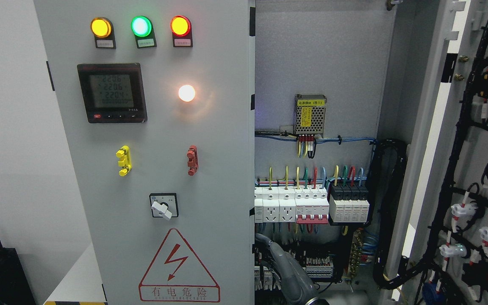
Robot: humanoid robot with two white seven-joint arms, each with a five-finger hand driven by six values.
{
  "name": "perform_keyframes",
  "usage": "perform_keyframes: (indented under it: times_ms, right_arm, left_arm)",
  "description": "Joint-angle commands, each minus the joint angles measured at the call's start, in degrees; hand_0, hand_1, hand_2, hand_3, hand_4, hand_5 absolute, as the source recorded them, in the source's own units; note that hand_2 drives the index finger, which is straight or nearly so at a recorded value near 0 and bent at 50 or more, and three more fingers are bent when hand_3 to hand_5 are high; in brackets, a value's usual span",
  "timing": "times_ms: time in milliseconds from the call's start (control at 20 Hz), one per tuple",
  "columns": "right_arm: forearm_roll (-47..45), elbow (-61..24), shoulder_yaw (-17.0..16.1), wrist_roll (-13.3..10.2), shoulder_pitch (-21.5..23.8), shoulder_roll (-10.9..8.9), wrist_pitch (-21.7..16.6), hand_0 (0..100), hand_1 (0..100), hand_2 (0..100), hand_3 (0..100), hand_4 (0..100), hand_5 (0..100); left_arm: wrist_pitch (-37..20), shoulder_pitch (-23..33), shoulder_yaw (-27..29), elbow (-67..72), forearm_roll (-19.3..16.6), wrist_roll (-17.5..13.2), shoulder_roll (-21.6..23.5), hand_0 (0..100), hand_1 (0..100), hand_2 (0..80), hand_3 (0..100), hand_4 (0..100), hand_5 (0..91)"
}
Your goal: Open door with both hands
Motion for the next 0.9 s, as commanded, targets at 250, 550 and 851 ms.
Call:
perform_keyframes:
  times_ms: [250,550,851]
  right_arm:
    - [-0.11,3.13,-0.32,2.64,-1.32,-0.09,-0.23,11,0,0,0,0,0]
    - [-0.11,4.62,-0.41,2.73,-2.37,-0.17,-0.23,11,0,0,0,0,0]
    - [-0.81,4.97,-0.59,5.89,-2.46,-0.17,-0.23,11,0,0,0,0,0]
  left_arm:
    - [0.0,-0.07,0.0,-0.17,0.0,-0.02,0.05,0,0,0.0,0,3,0.0]
    - [0.0,-0.07,0.0,-0.17,0.0,-0.02,0.05,0,0,0.0,0,3,0.0]
    - [0.0,0.02,0.0,-0.17,0.0,-0.02,0.05,0,0,0.0,0,3,0.0]
